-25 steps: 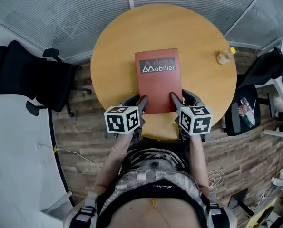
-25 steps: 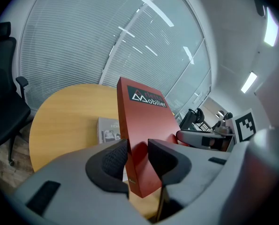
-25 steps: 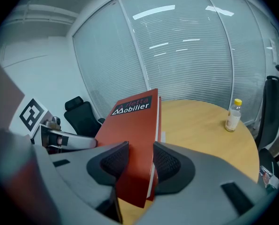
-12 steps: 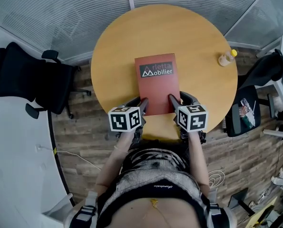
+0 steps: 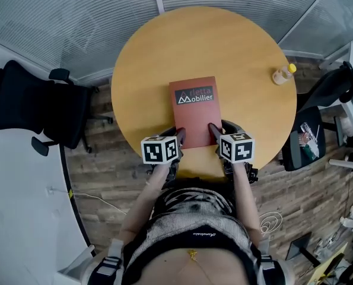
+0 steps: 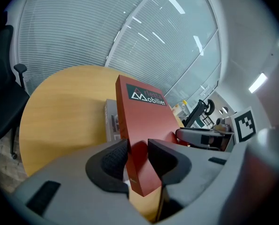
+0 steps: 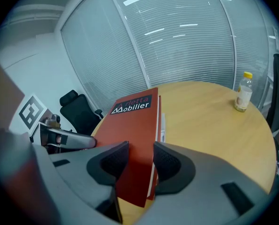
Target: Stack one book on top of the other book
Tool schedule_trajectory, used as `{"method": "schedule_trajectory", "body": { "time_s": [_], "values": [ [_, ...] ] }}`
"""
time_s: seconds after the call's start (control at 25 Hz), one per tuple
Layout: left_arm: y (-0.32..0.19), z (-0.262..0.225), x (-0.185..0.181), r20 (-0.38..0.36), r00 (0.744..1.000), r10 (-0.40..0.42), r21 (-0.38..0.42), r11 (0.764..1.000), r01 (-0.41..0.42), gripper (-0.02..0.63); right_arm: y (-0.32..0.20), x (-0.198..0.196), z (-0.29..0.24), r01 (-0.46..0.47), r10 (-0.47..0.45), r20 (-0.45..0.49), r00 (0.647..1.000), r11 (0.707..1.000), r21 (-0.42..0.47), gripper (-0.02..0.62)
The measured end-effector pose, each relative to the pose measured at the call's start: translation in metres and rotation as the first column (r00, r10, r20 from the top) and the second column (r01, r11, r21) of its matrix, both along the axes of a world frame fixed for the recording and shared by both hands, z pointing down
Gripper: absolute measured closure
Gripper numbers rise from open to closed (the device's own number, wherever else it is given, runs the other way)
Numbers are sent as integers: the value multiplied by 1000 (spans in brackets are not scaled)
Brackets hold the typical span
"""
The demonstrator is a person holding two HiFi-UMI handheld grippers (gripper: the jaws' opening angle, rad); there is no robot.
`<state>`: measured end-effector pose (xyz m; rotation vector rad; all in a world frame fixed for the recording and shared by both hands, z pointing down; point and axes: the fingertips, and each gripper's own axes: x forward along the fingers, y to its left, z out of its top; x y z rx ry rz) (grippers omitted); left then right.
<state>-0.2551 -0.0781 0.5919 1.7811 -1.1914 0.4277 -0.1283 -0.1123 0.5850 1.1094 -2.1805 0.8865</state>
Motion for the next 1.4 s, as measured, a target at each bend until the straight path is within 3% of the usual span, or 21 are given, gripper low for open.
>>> {"method": "schedule_trajectory", "body": {
  "time_s": [0.72, 1.4],
  "values": [
    [-7, 55, 1, 15, 1000, 25, -110, 994, -23, 476, -11, 2, 62, 14, -12, 27, 1000, 995, -103, 422],
    [-7, 54, 0, 8, 1000, 30, -55, 998, -29, 466, -10, 2, 60, 6, -4, 42, 999, 999, -42, 422]
  ]
}}
